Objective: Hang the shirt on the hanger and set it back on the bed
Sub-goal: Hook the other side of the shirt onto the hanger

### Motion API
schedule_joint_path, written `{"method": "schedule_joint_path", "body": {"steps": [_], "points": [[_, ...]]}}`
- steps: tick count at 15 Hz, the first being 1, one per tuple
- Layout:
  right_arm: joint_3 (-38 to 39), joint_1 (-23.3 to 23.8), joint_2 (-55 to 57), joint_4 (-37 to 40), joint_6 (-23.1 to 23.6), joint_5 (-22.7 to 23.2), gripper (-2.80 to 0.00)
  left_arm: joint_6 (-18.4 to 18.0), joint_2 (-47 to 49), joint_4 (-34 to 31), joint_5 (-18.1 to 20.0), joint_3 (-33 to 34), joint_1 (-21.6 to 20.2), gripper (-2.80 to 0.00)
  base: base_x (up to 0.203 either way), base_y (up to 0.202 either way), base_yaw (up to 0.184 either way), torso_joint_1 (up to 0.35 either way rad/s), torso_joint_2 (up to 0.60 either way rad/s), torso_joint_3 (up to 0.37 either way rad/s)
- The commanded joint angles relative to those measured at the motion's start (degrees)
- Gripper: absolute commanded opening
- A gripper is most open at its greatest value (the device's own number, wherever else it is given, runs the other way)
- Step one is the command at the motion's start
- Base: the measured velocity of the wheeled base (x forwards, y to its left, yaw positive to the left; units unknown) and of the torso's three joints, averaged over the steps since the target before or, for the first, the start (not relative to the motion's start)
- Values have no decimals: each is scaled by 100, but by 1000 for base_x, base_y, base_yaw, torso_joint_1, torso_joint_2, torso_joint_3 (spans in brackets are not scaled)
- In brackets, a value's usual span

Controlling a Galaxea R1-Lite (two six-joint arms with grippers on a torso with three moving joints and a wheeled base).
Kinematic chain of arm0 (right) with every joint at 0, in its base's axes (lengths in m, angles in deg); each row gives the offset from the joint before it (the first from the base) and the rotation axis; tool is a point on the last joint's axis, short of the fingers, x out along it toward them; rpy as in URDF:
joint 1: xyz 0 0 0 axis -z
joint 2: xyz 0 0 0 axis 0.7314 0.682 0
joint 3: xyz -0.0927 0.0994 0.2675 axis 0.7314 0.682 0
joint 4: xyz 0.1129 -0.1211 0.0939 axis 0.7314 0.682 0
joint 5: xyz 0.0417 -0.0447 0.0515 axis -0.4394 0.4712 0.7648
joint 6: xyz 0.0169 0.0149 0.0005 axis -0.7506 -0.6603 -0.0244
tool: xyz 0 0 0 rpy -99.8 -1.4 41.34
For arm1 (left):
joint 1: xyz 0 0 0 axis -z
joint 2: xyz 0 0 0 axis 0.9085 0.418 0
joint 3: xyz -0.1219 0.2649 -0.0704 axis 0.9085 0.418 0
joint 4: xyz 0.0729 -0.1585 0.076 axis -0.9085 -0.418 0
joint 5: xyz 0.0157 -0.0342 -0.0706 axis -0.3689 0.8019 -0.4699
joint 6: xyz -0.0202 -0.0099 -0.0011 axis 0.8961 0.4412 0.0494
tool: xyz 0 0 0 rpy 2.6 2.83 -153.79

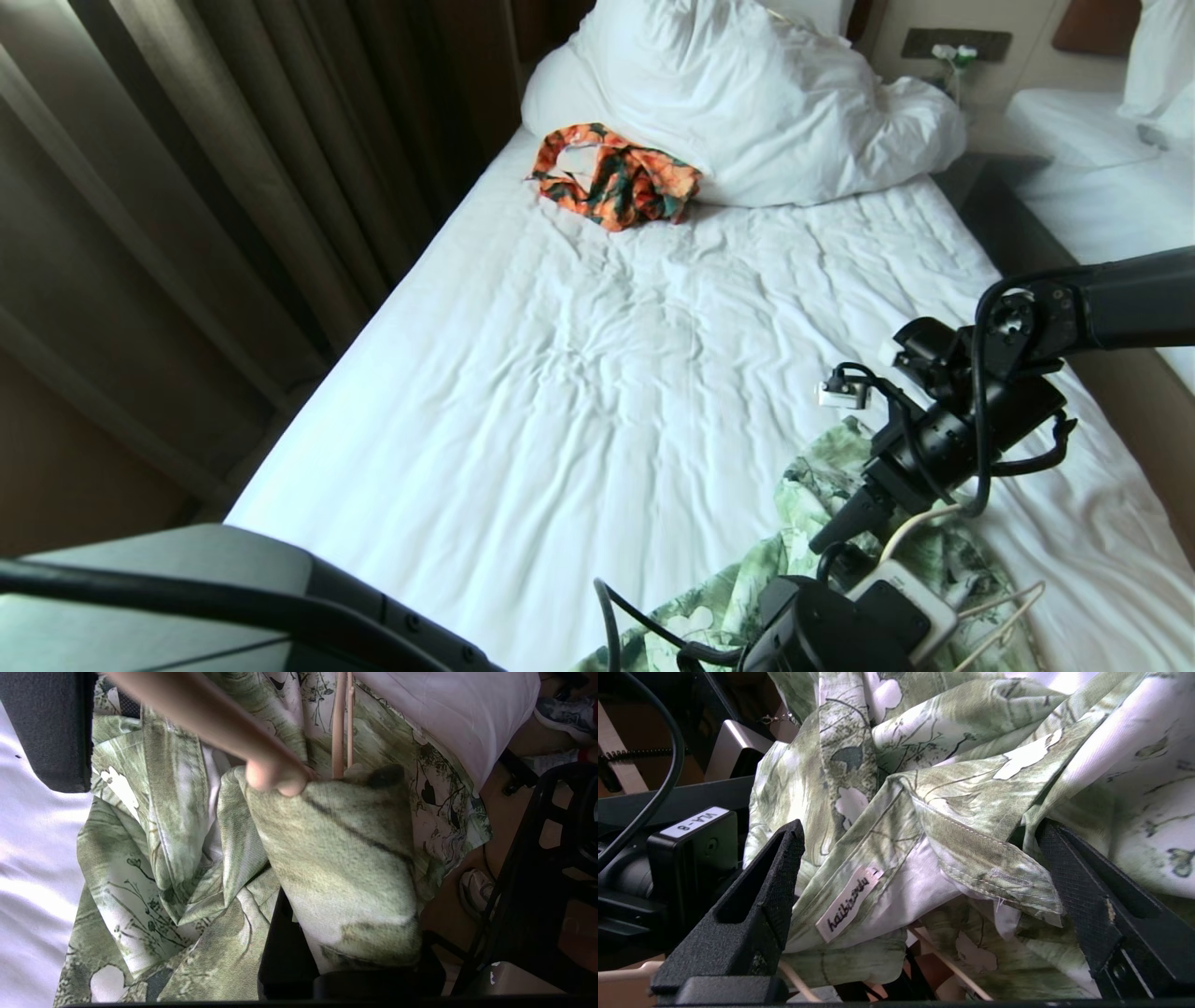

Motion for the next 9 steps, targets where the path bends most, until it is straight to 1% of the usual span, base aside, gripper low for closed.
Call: {"method": "schedule_joint_path", "body": {"steps": [1, 3, 7, 9], "points": [[-1, -25, -112, 131, 29, 10, 0, 3, 22, 21, -10, 3, -9, -280, 0, 0, 0, 0, 0, 0], [-1, -35, -316, 317, 68, -120, 0, 4, 99, 21, -10, 17, -19, -280, 0, 0, 0, 0, 0, 0], [36, -114, -382, 508, 136, -427, 0, 12, 91, 30, -10, 29, -45, -280, 0, 0, 0, 0, 0, 0], [53, -166, -266, 490, 152, -443, 0, 12, 85, 30, -10, 21, -45, -280, 0, 0, 0, 0, 0, 0]]}}
